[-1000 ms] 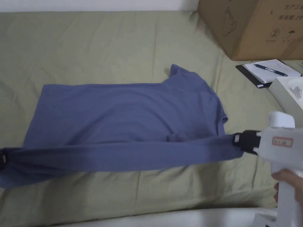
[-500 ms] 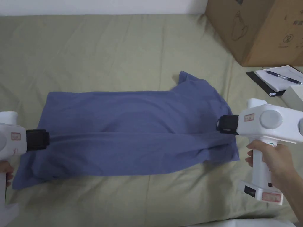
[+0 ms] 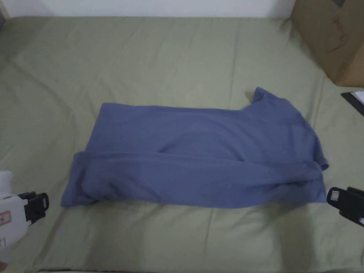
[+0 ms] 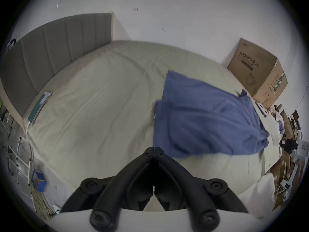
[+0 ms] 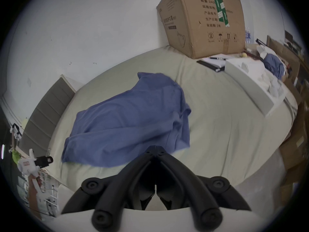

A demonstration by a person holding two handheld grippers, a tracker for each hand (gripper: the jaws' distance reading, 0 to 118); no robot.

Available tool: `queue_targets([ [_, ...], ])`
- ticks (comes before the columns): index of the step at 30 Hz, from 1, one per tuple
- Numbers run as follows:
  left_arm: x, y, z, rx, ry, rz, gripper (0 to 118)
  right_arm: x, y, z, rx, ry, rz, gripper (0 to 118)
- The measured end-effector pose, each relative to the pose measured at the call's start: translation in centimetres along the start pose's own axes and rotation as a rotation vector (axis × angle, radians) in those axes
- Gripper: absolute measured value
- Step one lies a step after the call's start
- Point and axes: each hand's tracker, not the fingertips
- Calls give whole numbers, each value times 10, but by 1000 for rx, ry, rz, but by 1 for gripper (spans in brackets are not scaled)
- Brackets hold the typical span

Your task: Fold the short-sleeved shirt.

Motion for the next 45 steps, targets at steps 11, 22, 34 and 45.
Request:
queue_targets([
  [11,17,24,-63,-86,-47,42,101,-5,-24,-11,-40,17,-105,0],
  [22,69,13,-88,-124,108,-240,5,3,-21,-29,-83,-39,-84,4],
  [34,58,28,-72,-132,72,-181,5,12,18,-116,-184,-135,57,76],
  [45,59,36,-60,-132,55,-181,5,-3,19,-95,-168,-91,60,10],
])
